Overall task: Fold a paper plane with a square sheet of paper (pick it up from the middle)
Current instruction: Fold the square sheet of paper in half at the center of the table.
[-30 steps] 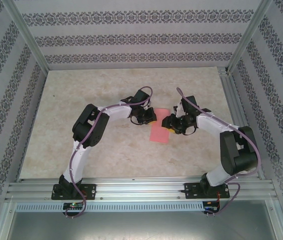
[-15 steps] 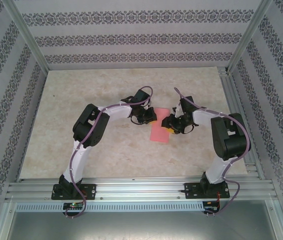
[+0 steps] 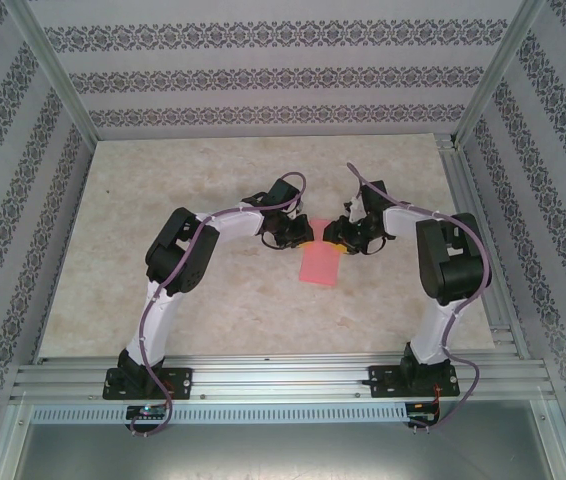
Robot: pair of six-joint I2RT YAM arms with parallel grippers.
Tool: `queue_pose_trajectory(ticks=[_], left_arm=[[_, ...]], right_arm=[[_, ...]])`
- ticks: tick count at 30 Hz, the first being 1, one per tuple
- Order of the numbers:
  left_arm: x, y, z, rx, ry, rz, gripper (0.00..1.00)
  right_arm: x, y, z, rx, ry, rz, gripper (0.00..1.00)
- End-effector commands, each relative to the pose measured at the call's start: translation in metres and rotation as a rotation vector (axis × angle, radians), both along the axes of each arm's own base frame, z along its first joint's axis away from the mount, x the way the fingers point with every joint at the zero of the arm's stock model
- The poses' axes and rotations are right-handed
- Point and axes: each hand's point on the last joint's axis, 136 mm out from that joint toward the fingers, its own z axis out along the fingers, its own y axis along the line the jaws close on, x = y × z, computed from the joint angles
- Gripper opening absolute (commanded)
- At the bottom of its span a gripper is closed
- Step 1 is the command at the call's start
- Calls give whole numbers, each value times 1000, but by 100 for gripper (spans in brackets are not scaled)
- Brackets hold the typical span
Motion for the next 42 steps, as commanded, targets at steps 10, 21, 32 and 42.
queue_pose_trajectory(ticks=[10,21,32,42], left_arm=[[-14,3,-23,67,47,-30,13],[-14,3,-25,70,50,-31,13],[-15,4,-27,78,54,-34,13],[-15,4,-27,75,54,-33,13]], right_arm=[[27,-3,51,44,-131,3,43],[40,-10,12,14,-59,2,43],[50,-15,32,17,-93,0,44],[73,-19,30,41,-99,-29,43]])
